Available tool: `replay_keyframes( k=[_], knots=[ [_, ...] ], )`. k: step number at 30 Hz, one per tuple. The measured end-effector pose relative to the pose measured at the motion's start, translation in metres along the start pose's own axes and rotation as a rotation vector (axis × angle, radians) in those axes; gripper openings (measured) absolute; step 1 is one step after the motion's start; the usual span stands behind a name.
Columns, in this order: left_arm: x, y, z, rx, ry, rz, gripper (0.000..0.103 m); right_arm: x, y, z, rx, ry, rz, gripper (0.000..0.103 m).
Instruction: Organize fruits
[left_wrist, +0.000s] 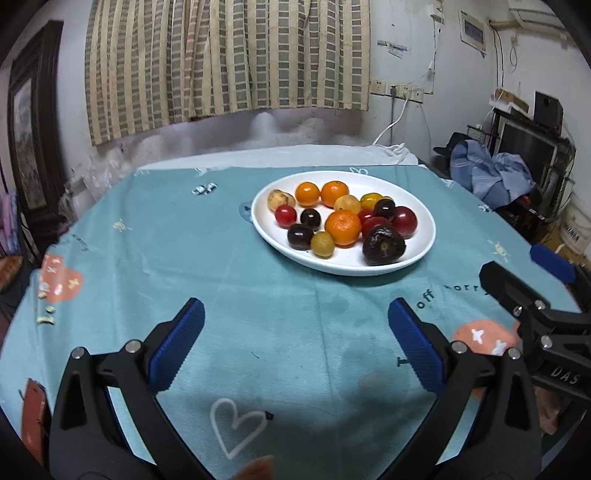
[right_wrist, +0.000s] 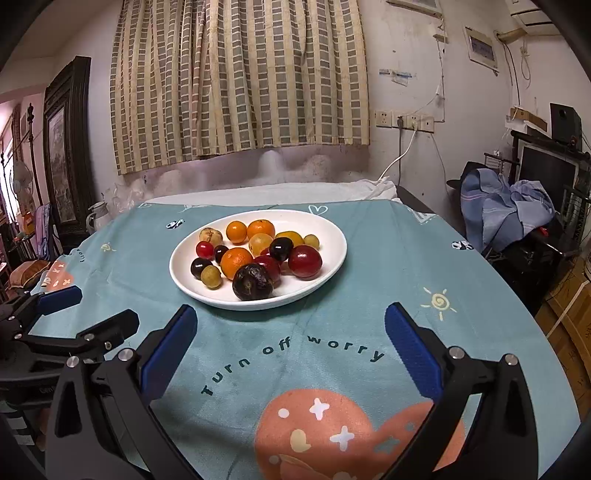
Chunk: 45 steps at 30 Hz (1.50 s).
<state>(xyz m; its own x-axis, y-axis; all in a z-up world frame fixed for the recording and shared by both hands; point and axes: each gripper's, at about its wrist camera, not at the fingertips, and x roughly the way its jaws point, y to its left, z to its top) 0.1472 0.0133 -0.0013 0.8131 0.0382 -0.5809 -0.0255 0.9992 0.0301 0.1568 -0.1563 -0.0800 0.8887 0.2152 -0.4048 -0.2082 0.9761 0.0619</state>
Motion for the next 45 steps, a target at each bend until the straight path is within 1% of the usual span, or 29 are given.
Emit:
replay_keyframes(
  k=[3,7,11,14,16,20,23,26,45],
  knots=[
    [-0.001,-0.001,0.0,0.008,-0.003,-0.002,0.101,-0.003,-0.002,0.001,0.009,-0.017,-0.003,0.102],
    [-0.005,0.001,-0.002,-0.005,-0.019,-0.048,0.101,-0.005,-0.007,0.001,0.053,-0.037,-0.003,0.102],
    [-0.004,-0.002,-0.002,0.012,-0.019,-0.029,0.101,-0.001,-0.007,0.001,0.051,-0.015,-0.038,0.102],
    [-0.003,-0.005,-0.002,0.023,-0.014,-0.014,0.101,0.001,-0.007,0.0,0.043,0.003,-0.048,0.102],
    [-0.003,-0.005,-0.002,0.023,-0.018,-0.019,0.101,0.004,-0.008,0.0,0.033,0.021,-0.062,0.102],
    [-0.004,-0.002,-0.002,0.001,-0.019,-0.042,0.101,0.008,-0.007,-0.001,0.025,0.06,-0.043,0.102],
    [-0.002,0.001,-0.002,-0.013,-0.011,-0.04,0.101,0.008,-0.005,-0.003,0.007,0.06,-0.044,0.102],
    [-0.002,0.003,-0.002,-0.022,-0.009,-0.053,0.101,0.009,-0.005,-0.003,0.007,0.067,-0.041,0.102],
    [-0.001,-0.001,-0.003,-0.021,-0.007,-0.052,0.101,0.01,-0.007,-0.003,0.022,0.08,-0.036,0.102]
  ],
)
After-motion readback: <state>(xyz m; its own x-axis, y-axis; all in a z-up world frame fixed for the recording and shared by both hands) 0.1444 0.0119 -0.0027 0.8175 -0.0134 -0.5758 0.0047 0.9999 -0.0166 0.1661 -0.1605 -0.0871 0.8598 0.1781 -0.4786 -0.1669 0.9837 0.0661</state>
